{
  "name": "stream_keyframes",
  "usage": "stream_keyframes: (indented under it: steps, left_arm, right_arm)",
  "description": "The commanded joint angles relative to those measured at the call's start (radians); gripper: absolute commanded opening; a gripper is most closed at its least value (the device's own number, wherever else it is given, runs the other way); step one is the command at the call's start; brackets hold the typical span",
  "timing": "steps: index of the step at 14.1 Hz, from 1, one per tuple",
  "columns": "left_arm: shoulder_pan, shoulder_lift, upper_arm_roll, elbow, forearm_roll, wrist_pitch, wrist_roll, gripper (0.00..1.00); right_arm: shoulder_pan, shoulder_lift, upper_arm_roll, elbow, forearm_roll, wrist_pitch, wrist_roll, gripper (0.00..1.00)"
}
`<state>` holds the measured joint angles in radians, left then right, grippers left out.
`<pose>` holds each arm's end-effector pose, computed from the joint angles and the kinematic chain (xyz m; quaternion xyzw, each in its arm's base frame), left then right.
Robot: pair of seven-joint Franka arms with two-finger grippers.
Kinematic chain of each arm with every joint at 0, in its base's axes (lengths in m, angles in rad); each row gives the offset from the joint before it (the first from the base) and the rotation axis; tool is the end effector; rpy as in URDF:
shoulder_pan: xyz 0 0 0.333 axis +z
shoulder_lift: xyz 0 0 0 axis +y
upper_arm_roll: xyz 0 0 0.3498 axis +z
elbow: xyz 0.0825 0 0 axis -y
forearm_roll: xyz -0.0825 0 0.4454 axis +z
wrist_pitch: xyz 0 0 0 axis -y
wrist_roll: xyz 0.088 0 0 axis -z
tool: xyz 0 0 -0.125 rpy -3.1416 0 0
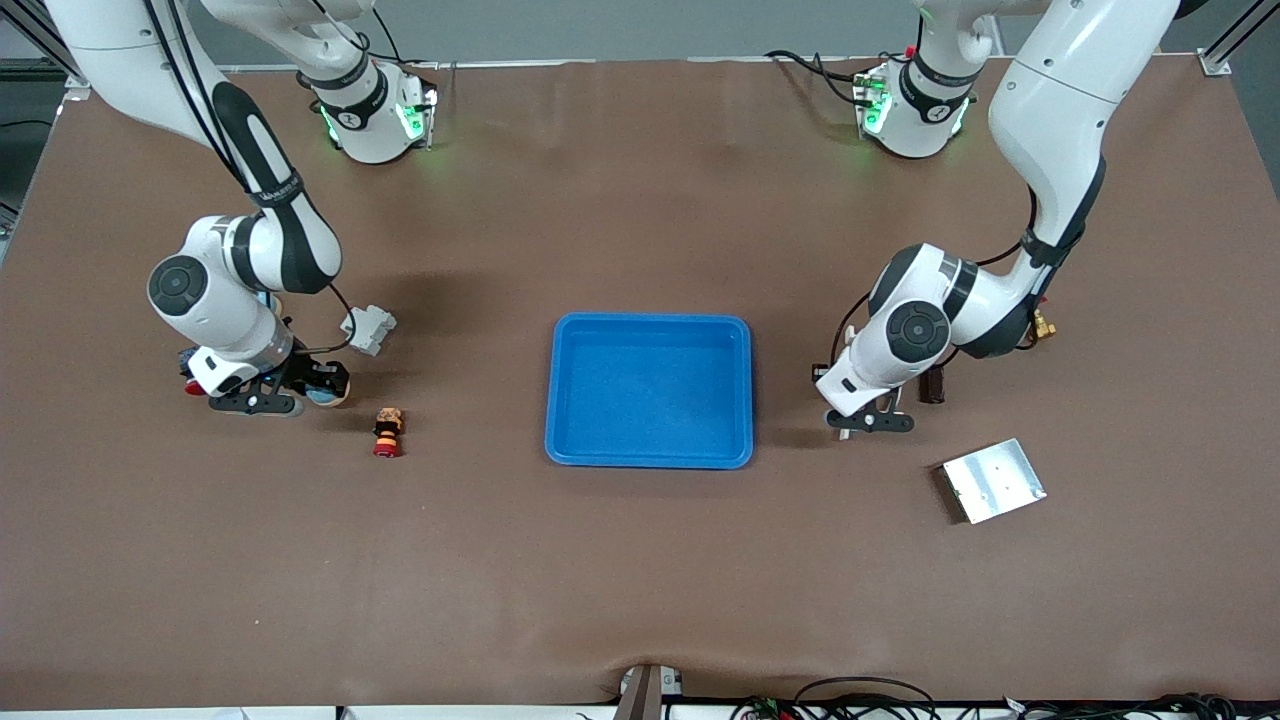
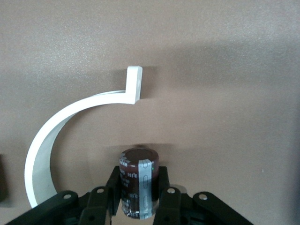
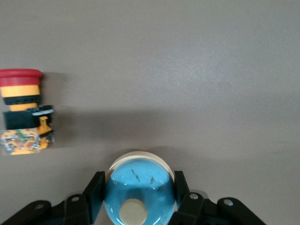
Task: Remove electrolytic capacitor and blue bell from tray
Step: 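Set the capacitor beside the white arc while the right gripper lowers the bell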
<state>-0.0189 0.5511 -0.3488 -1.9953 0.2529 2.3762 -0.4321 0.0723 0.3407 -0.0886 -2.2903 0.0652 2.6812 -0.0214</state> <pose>0.6017 -0.2284 0.1471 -0.9970 0.0468 0.0607 0.0147 0.5785 -0.0129 0.1672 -0.9994 0.0234 -0.0261 0.0000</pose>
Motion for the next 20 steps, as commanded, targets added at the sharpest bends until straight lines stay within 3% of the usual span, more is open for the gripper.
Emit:
stream_keyframes:
  steps: [1,4,6,11,12,17,20]
  left_arm:
    - [0.010,-0.002,-0.009,0.000,0.006,0.009,-0.010,0.38]
    - [0.010,0.001,-0.009,0.000,0.006,0.009,-0.010,0.49]
    - [0.011,0.001,-0.009,0.000,0.006,0.009,-0.010,0.55]
    - [0.022,0.000,-0.010,0.000,0.006,0.009,-0.007,0.96]
    - [0.022,-0.003,-0.010,0.000,0.006,0.009,-0.007,1.00]
    - [0.048,-0.026,-0.019,0.018,0.006,-0.006,-0.002,1.00]
    - [0.060,-0.068,-0.022,0.036,0.006,-0.086,0.000,1.00]
  right_arm:
    - [-0.043,0.023,0.021,0.002,0.092,0.006,-0.133,0.00]
    - [-0.057,0.053,0.021,0.017,0.200,0.008,-0.257,0.00]
    - [-0.055,0.061,0.021,0.031,0.216,0.006,-0.281,0.00]
    - [-0.048,0.063,0.020,0.075,0.216,0.003,-0.340,0.00]
    - [-0.049,0.063,0.020,0.078,0.216,0.006,-0.368,0.00]
    - [-0.049,0.080,0.018,0.081,0.212,0.029,-0.457,0.00]
    - [-0.049,0.092,0.018,0.078,0.212,0.052,-0.477,0.00]
